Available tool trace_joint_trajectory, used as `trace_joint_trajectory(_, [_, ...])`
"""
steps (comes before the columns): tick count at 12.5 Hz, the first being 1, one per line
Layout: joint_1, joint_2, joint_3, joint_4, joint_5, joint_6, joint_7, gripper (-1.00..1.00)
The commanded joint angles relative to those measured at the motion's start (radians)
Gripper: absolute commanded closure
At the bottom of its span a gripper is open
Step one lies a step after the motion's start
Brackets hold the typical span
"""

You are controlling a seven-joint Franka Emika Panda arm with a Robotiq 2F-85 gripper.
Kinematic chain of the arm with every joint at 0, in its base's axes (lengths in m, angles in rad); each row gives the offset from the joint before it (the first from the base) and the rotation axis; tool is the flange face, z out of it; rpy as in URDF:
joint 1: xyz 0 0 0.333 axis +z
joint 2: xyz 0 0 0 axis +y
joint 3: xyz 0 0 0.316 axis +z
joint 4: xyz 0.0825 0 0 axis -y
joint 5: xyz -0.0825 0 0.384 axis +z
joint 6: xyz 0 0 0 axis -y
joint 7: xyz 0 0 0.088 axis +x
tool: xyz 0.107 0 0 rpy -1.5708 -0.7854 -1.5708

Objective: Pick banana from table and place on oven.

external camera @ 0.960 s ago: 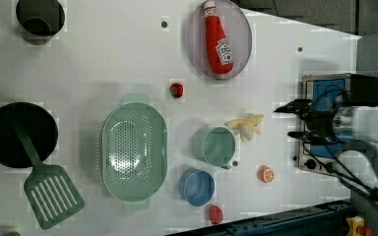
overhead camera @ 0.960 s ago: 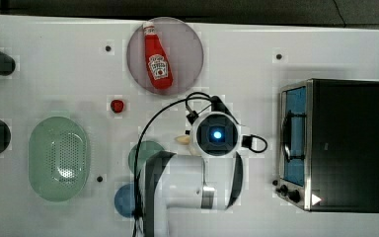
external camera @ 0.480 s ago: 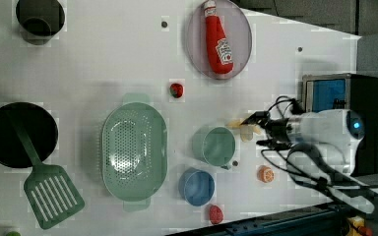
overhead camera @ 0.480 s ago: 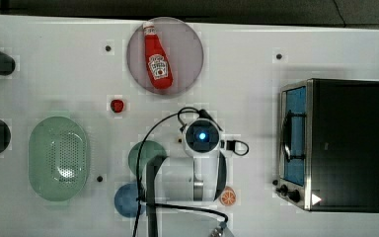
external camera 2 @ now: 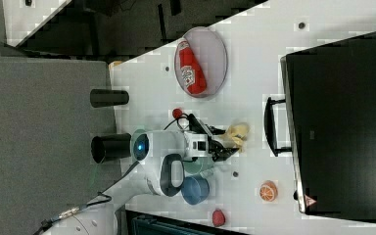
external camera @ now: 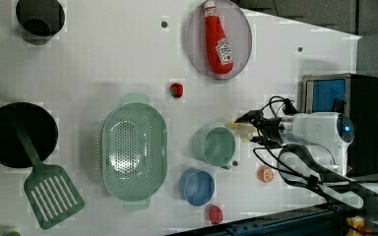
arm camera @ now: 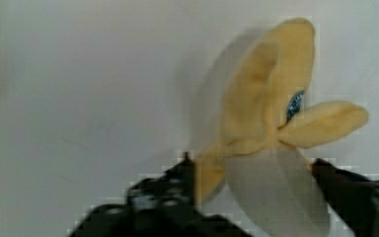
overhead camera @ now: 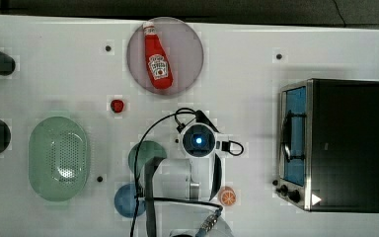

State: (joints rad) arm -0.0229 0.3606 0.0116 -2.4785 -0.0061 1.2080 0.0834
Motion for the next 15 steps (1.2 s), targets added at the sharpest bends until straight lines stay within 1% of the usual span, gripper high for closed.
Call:
trace_joint_trajectory(1, [-0.005,-0.032,-0.020,-0.007,-0.012,0.017,0.021,0.05])
trace_joint_trajectory(3, [-0.005,-0.032,-0.020,-0.005,-0.012,0.017,0.021,0.48])
trace_joint_trajectory(4, [-0.005,-0.033,-0.020,-0.003,-0.012,0.018,0.021,0.58])
trace_joint_trajectory(7, [-0.005,-0.077,-0.020,0.022,-0.012,0.017,0.021,0.58])
trace_joint_trajectory(9, [-0.003,-0.173,-0.019,0.036,-0.012,-0.028,0.021,0.58])
trace_joint_trajectory(10, [-0.002,-0.234,-0.019,0.051,-0.012,-0.089,0.021,0.58])
trace_joint_trajectory(12, [0.000,-0.365,-0.018,0.104,-0.012,-0.293,0.021,0.58])
trace_joint_trajectory(15, [0.002,-0.515,-0.018,0.247,-0.012,-0.654,0.021,0.58])
